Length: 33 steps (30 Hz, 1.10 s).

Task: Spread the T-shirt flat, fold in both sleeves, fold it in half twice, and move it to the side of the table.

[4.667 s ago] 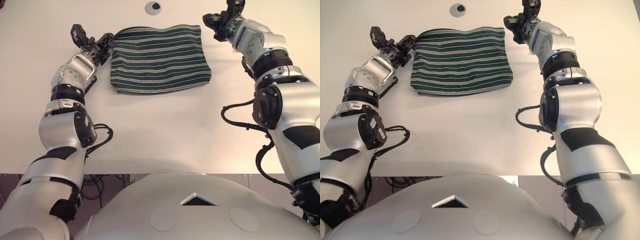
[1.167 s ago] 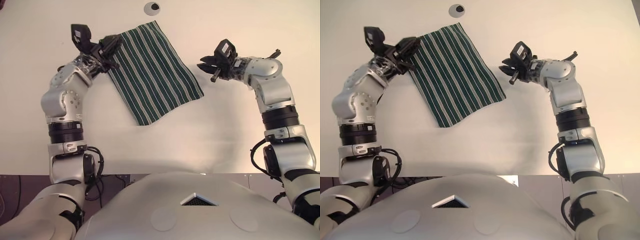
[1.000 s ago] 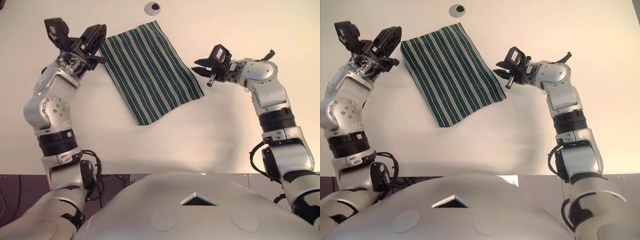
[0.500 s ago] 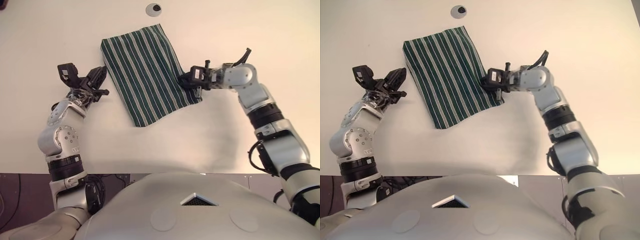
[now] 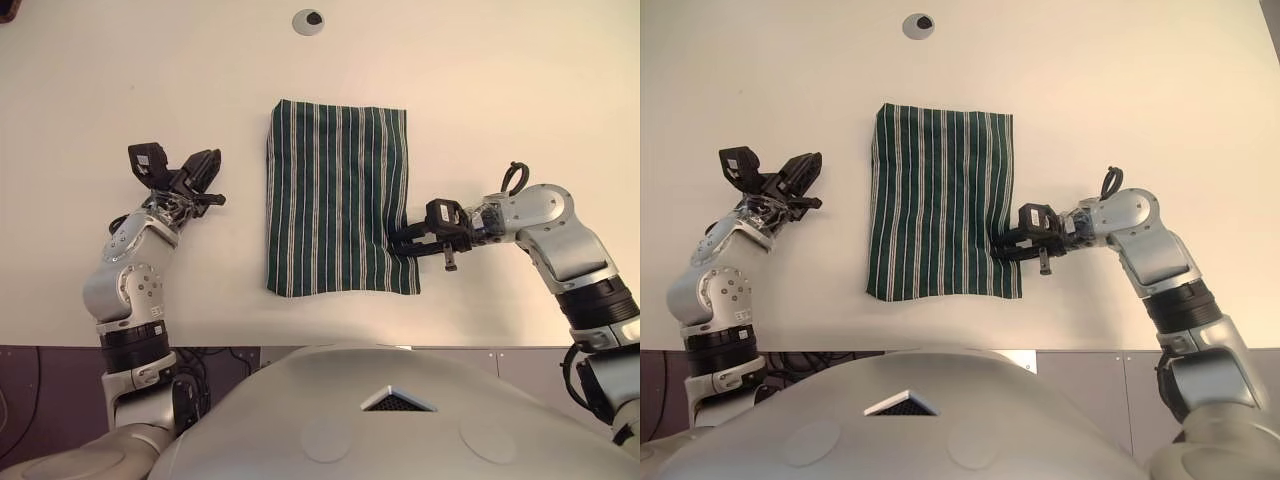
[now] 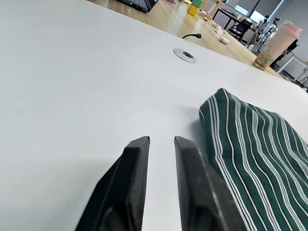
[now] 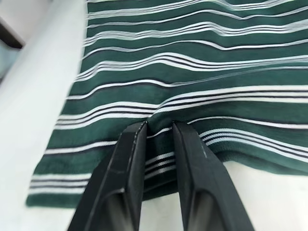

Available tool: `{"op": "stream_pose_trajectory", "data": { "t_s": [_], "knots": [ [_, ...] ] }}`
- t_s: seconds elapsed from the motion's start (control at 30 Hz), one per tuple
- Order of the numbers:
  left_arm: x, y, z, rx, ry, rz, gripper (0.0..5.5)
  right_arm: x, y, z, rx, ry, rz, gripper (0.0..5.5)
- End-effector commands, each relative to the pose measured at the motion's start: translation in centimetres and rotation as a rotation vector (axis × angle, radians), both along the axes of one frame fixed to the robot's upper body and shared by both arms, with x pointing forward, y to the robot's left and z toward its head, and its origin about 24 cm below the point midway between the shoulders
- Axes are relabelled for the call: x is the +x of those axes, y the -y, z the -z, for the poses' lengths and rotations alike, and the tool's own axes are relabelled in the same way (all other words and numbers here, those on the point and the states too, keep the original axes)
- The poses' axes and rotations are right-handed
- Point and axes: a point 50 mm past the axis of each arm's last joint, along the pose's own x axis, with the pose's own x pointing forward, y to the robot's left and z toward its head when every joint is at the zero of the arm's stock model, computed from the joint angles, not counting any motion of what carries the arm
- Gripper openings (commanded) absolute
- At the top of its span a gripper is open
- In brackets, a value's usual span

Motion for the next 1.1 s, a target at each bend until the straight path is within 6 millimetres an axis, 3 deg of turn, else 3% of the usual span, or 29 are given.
{"op": "stream_pose_trajectory", "data": {
  "t_s": [0.03,0.23,0.43,0.53,0.67,0.77,0.93,1.1],
  "knots": [
    [-0.8,-0.2,-0.9,0.069,0.003,0.068,0.90,1.4,0.3,-2.6,0.110,0.127,0.097,0.96],
    [-3.4,0.1,-2.5,0.094,0.008,0.173,0.90,0.8,2.0,-5.9,0.129,0.043,0.053,0.96],
    [-8.4,0.8,-2.2,0.164,-0.126,0.359,0.90,0.3,4.9,-5.5,0.039,0.040,0.106,0.96],
    [-10.9,0.2,-1.3,0.267,-0.232,0.453,0.90,-2.3,6.4,-3.5,-0.023,-0.013,0.125,0.96],
    [-11.7,0.1,-1.3,0.337,-0.236,0.531,0.90,-3.7,7.1,-1.8,-0.054,0.099,0.150,0.96],
    [-11.8,0.1,-1.6,0.476,-0.165,0.642,0.90,-5.3,8.2,-0.3,-0.101,0.215,0.091,0.96],
    [-10.9,0.3,-0.4,0.795,0.053,0.833,0.90,-7.9,9.1,3.4,-0.205,0.349,-0.176,0.96],
    [-11.1,1.8,1.1,0.973,0.306,1.022,0.90,-9.0,7.0,7.3,-0.190,0.429,-0.314,0.96]
  ]
}}
